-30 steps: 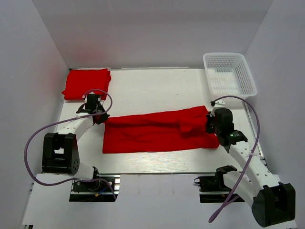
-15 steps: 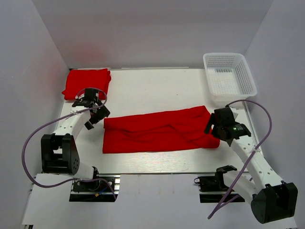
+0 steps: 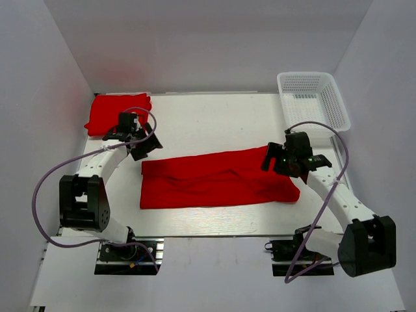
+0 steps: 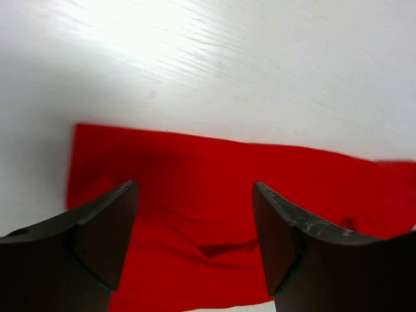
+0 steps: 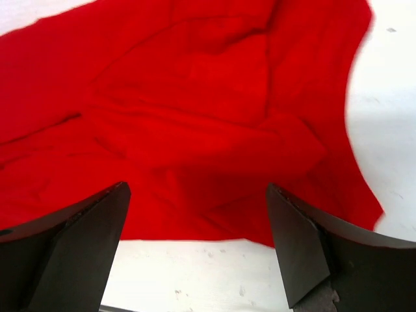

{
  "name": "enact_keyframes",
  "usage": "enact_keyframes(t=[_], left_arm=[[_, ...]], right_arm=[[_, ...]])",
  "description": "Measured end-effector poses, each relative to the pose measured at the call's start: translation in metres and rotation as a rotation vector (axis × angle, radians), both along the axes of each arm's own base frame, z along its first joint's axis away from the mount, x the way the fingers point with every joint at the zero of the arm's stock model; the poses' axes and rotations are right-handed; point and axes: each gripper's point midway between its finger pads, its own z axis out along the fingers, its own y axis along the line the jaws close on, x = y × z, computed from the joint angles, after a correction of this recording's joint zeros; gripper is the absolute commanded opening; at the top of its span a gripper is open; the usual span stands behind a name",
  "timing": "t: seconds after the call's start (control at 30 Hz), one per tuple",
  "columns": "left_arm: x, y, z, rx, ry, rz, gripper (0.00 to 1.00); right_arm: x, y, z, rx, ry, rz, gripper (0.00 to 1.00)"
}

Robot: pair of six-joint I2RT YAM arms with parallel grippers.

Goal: Fold and stack the t-shirts
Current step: Fold the other side of the tshirt into a rectangle

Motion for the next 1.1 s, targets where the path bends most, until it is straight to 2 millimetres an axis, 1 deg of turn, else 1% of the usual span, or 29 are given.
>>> enact_keyframes(t=[0.07, 0.13, 0.17, 0.23, 0.33, 0.43, 0.5, 0.57, 0.63, 0.67, 0.77, 0.9, 1.0, 1.1], left_arm=[[0.006, -0.017, -0.004, -0.041, -0.015, -0.070, 0.76], [0.009, -0.034, -0.012, -0.073, -0.013, -0.133, 0.76], [0.009, -0.043, -0.017, -0.086, -0.007, -0.162, 0.75], [0.007, -0.059, -0.029, -0.103, 0.017, -0.213, 0.75], [-0.004, -0.082, -0.045, -0.113, 0.065, -0.289, 0.75], [-0.014, -0.095, -0.048, -0.104, 0.079, -0.341, 0.75], [-0.027, -0.098, -0.054, -0.087, 0.101, -0.364, 0.75], [-0.045, -0.090, -0.067, -0.053, 0.156, -0.355, 0.75], [-0.067, -0.075, -0.081, -0.004, 0.230, -0.323, 0.75], [-0.076, -0.069, -0.082, 0.015, 0.251, -0.307, 0.75], [-0.094, -0.046, -0.075, 0.100, 0.276, -0.242, 0.75], [-0.113, -0.020, -0.055, 0.180, 0.289, -0.139, 0.76], [-0.125, -0.005, -0.047, 0.223, 0.308, -0.079, 0.76], [-0.135, 0.003, -0.046, 0.251, 0.342, -0.046, 0.76]], right_arm=[[0.003, 0.006, -0.004, 0.024, -0.002, 0.020, 0.90], [0.006, 0.012, -0.007, 0.049, -0.009, 0.034, 0.90], [0.007, 0.015, -0.009, 0.064, -0.012, 0.042, 0.90], [0.009, 0.019, -0.016, 0.084, -0.009, 0.051, 0.90], [0.007, 0.021, -0.032, 0.094, 0.019, 0.042, 0.90], [0.004, 0.020, -0.047, 0.094, 0.058, 0.020, 0.90], [0.002, 0.018, -0.054, 0.090, 0.076, 0.001, 0.90], [0.002, 0.016, -0.059, 0.083, 0.092, -0.023, 0.90], [0.003, 0.012, -0.063, 0.067, 0.100, -0.048, 0.90], [0.003, 0.010, -0.064, 0.059, 0.103, -0.059, 0.90], [0.004, 0.004, -0.066, 0.034, 0.105, -0.089, 0.90], [0.002, -0.006, -0.069, -0.005, 0.113, -0.127, 0.90], [0.002, -0.010, -0.071, -0.021, 0.116, -0.144, 0.90], [0.001, -0.012, -0.074, -0.026, 0.129, -0.149, 0.90]])
